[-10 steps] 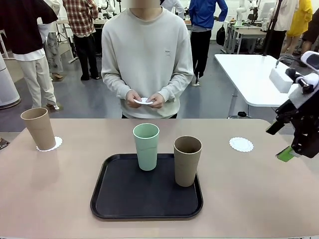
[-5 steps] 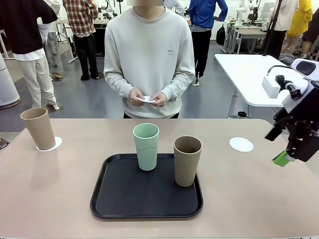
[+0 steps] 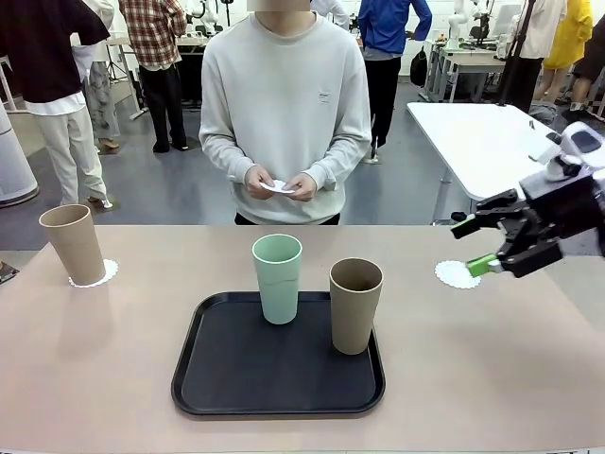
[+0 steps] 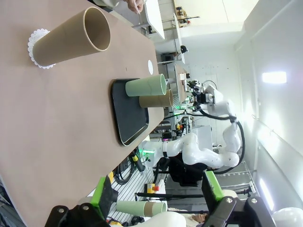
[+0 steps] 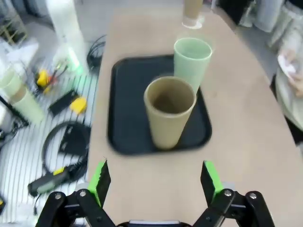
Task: Place coasters on the table and set cups on them.
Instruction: Take one Reusable plastic cup from the Flat Tray and place it on a coaster set by the human.
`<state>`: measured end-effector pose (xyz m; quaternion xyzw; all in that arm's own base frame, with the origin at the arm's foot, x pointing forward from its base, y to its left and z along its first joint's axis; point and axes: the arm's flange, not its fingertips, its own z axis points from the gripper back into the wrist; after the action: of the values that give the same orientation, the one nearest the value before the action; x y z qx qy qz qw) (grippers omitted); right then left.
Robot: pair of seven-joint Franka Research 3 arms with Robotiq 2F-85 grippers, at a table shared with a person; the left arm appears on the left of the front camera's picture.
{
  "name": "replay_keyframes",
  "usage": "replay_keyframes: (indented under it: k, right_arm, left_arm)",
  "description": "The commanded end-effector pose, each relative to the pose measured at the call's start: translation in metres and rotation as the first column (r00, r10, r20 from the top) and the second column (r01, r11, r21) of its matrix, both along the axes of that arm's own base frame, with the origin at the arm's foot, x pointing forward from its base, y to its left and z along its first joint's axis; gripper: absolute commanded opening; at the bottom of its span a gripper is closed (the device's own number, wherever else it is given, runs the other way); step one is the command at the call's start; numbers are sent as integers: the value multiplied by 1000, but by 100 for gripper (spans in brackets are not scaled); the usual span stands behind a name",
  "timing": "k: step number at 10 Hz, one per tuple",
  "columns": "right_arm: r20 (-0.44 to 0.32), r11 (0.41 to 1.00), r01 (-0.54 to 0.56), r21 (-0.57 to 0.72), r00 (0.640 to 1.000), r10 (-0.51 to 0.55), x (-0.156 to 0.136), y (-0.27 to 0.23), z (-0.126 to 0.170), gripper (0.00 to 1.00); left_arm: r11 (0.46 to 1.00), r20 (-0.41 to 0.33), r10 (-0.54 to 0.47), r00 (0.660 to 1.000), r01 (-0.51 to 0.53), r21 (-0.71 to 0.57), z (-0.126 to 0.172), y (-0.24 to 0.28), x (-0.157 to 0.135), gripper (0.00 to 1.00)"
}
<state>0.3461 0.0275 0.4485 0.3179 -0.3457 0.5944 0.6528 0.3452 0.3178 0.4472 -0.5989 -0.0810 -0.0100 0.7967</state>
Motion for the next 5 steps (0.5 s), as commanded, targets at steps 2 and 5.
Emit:
replay_keyframes:
  k: [2, 5]
  right_arm:
    - [19, 988, -9, 152, 1000, 6, -10, 31, -96, 100]
    - [82, 996, 4, 93, 997, -12, -22, 25, -125, 100]
  left_arm:
    - [1000, 0, 0, 1000, 0, -12, 2, 0, -1, 100]
    - [1000, 0, 0, 1000, 0, -12, 2, 0, -1, 100]
